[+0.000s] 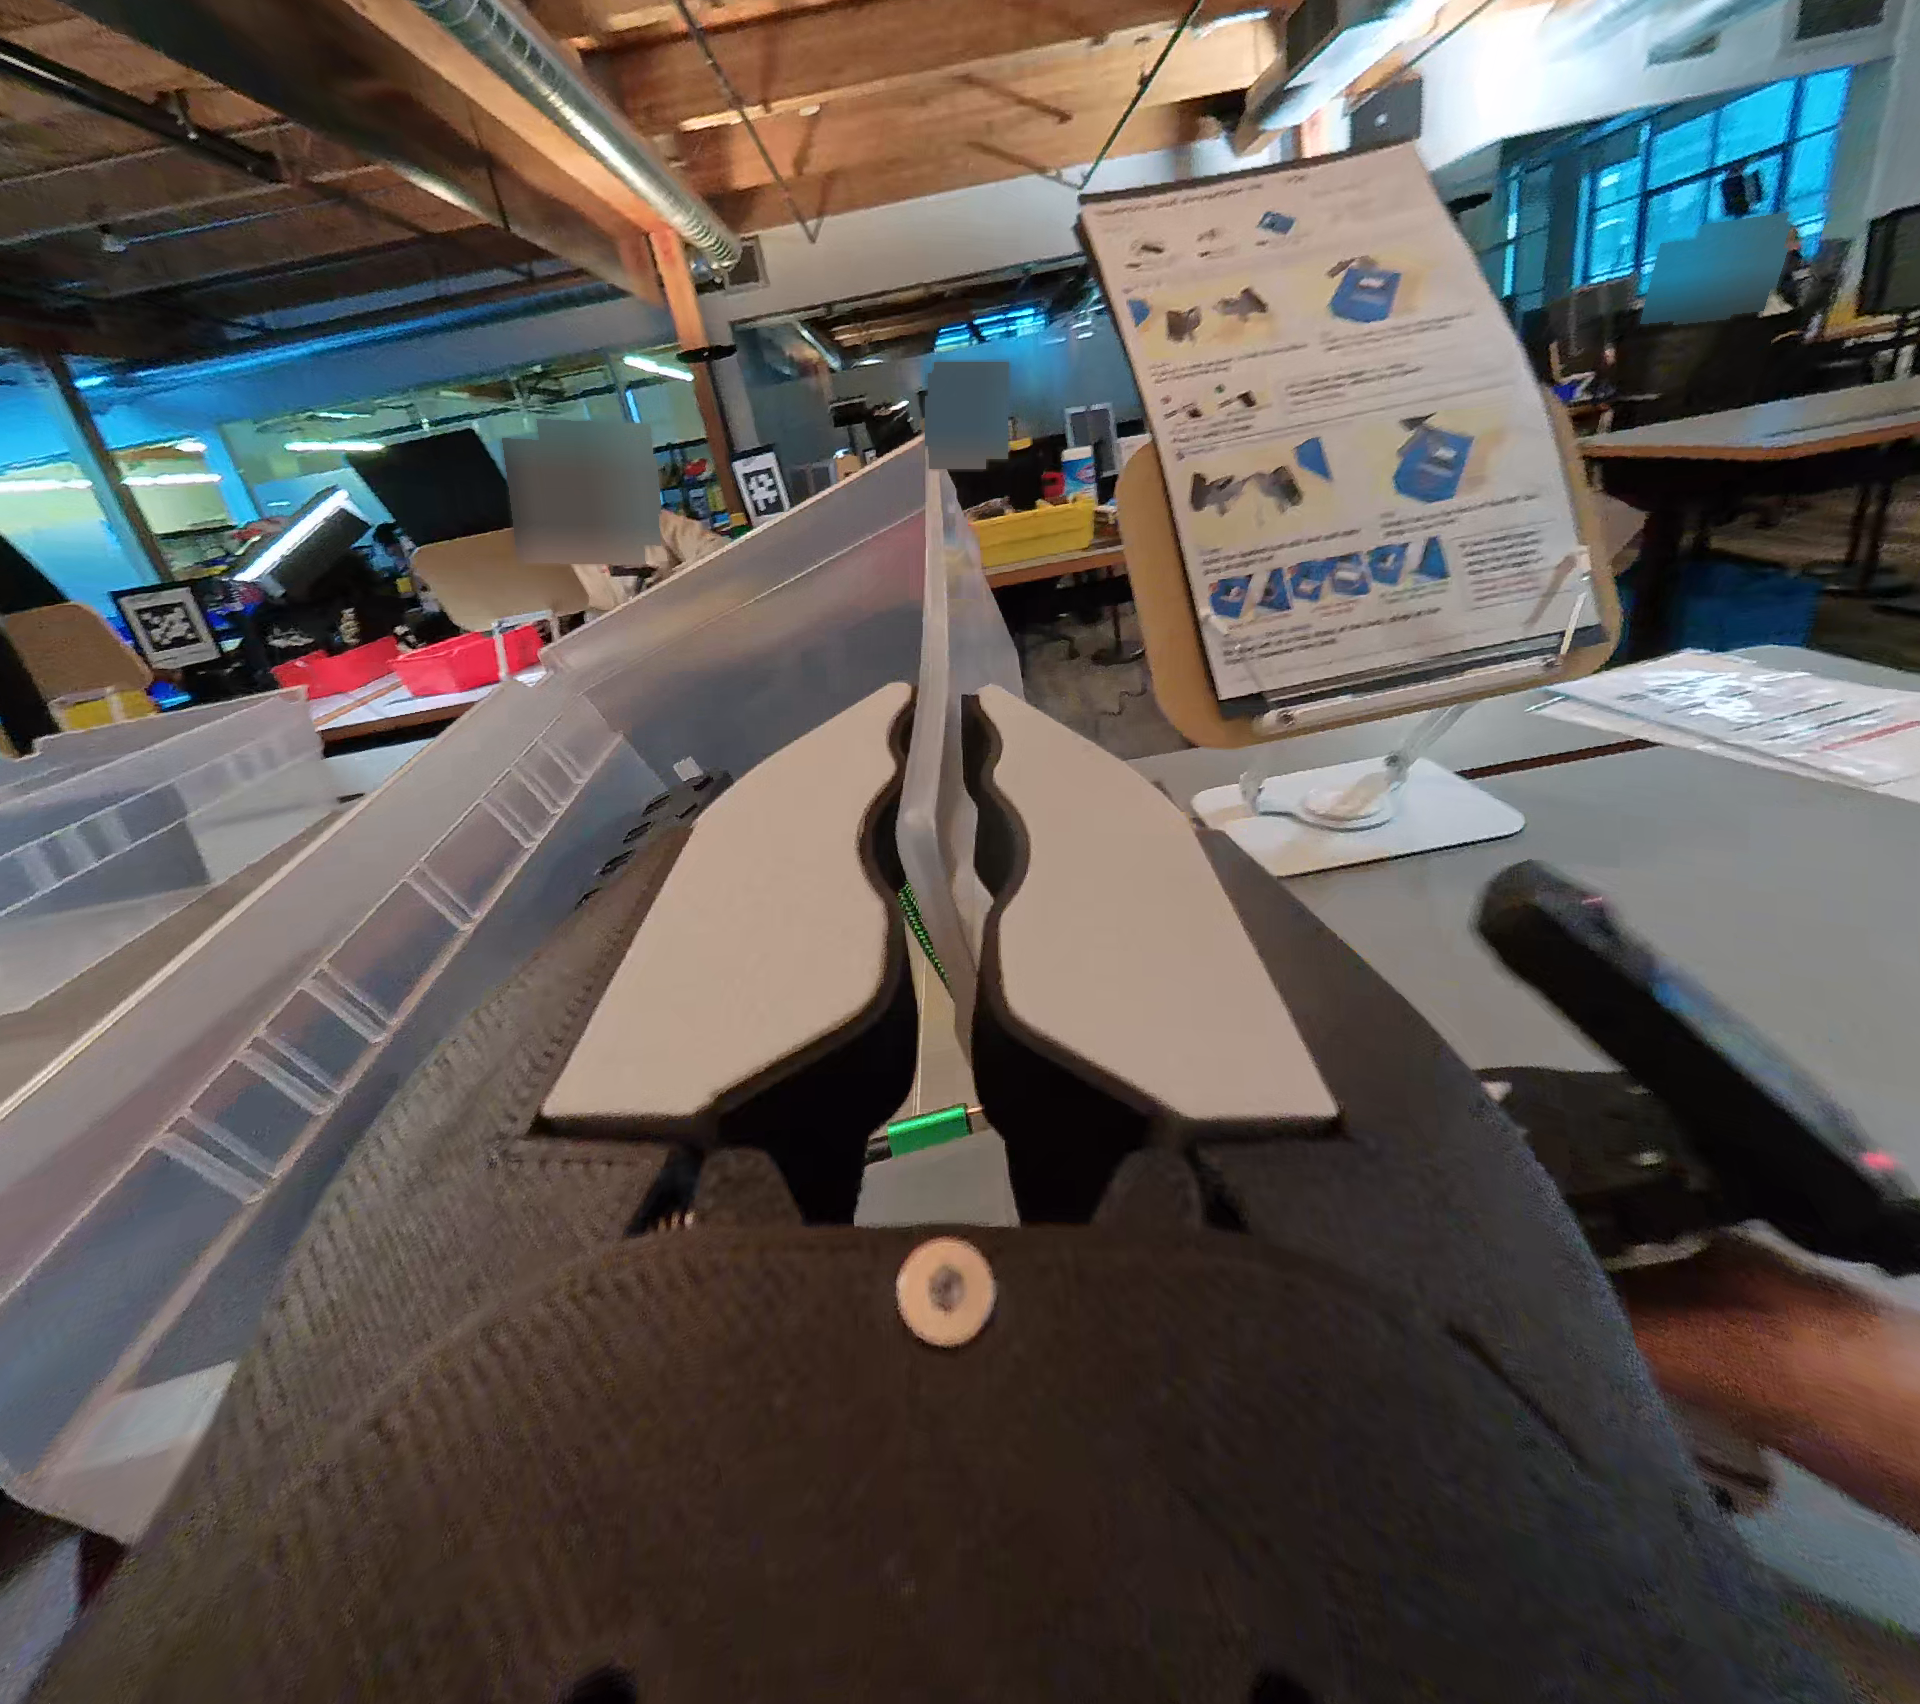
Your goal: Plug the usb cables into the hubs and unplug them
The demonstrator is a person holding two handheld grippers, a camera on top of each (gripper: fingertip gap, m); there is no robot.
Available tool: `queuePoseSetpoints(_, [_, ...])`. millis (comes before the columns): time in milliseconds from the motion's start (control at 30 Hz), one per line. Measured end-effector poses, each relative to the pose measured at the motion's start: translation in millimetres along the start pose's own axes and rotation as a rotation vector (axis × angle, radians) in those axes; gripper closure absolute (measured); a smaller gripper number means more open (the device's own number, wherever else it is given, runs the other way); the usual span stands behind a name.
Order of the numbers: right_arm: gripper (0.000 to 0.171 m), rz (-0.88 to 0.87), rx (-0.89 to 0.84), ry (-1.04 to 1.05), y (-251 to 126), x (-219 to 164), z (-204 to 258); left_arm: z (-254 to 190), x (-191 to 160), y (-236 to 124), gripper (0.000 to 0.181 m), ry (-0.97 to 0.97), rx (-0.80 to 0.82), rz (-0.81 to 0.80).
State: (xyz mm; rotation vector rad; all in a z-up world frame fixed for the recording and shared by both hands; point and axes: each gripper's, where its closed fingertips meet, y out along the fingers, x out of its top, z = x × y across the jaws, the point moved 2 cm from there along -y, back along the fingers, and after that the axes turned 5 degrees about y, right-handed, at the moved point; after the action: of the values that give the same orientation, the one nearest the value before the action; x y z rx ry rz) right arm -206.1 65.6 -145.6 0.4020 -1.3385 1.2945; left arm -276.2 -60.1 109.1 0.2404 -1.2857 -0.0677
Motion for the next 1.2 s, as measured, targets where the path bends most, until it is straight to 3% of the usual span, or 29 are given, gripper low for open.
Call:
queuePoseSetpoints(133, [0.080, 0.074, 0.123, -0.008, 16.3, 0.1, 35.1, -11.9, 3.0, 1.2, 0.176, -0.018, -0.046, -0.011])
queuePoseSetpoints(233, [0.082, 0.019, 0.189, -0.001, -5.1, 11.4, 34.1, -20.2, 1.0, 2.6, 0.176, -0.019, -0.080, -0.004])
queuePoseSetpoints(367, [0.087, -0.046, 0.218, -0.014, -71.3, 13.7, 3.6, -37.2, 2.1, 3.5, 0.175, -0.016, -0.140, 0.000])
queuePoseSetpoints(500, [0.098, -0.095, 0.114, -0.010, -156.5, -2.7, -56.2, -75.5, 12.6, 3.1, 0.176, -0.016, -0.254, -0.007])
queuePoseSetpoints(667, [0.104, -0.152, -0.089, 0.031, -267.2, -33.9, -131.0, -154.7, 23.3, 4.3, 0.175, -0.075, -0.471, -0.030])
queuePoseSetpoints(833, [0.109, -0.391, -0.280, 0.183, -358.2, -51.6, -177.5, -255.6, 25.2, 12.6, 0.176, -0.191, -0.711, -0.006])
queuePoseSetpoints(1000, [0.101, -0.469, -0.445, 0.228, -399.4, -66.8, -208.4, -355.0, -0.3, 32.6, 0.175, -0.204, -0.879, 0.052])
queuePoseSetpoints(1200, [0.098, -0.500, -0.397, 0.323, -408.7, -73.3, -213.4, -433.6, -39.7, 51.1, 0.175, -0.123, -0.905, 0.058])
